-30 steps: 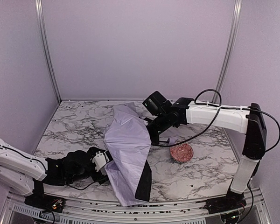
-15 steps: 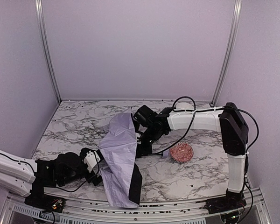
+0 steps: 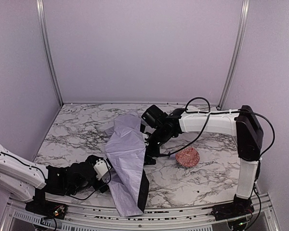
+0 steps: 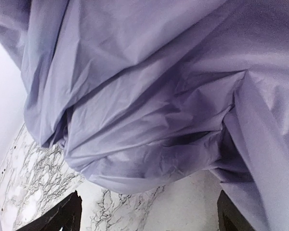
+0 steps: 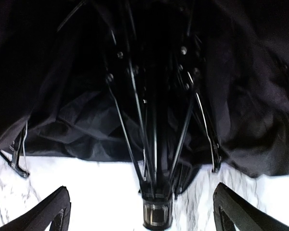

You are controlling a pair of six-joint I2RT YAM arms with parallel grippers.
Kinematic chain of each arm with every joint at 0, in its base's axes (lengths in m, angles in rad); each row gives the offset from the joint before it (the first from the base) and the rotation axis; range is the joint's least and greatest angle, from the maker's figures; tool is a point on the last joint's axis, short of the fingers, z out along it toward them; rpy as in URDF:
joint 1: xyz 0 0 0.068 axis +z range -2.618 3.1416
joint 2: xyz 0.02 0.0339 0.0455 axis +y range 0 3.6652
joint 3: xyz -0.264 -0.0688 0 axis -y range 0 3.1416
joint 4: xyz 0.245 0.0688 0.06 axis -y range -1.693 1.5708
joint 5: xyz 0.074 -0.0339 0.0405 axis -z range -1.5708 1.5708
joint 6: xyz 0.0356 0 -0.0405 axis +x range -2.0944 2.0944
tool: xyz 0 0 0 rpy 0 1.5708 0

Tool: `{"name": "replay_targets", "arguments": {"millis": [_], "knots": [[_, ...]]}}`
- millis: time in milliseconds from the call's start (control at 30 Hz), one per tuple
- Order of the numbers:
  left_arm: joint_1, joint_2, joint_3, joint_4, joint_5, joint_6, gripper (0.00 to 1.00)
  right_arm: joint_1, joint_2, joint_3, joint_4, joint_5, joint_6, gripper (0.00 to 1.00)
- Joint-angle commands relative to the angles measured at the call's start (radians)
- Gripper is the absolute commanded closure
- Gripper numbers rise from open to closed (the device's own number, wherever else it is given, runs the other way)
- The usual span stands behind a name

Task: Put away the umbrella

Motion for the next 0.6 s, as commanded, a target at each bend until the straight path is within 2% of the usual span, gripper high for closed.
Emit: {"name": "replay_targets", "arguments": {"millis": [0, 100, 233, 433, 567], "knots": [[0.030, -0.042, -0.028, 0.070, -0.003, -0.073, 0.01, -0.030, -0.115, -0.072, 0.066, 0.036, 0.048, 0.00], [0.091, -0.097, -0.070, 0.108, 0.158, -0.143, 0.01, -0.038, -0.173, -0.192, 0.241, 0.033, 0.061, 0.00], [0.150, -0.163, -0.121, 0.158, 0.177, -0.224, 0.01, -0.038, -0.143, -0.245, 0.355, -0.019, 0.058, 0.01], [0.231, -0.248, -0.144, 0.133, 0.040, -0.323, 0.01, -0.038, -0.038, -0.147, 0.382, -0.140, 0.092, 0.04], [0.277, -0.229, -0.083, 0.035, -0.172, -0.396, 0.01, -0.035, -0.010, -0.144, 0.402, -0.183, 0.085, 0.04]]}}
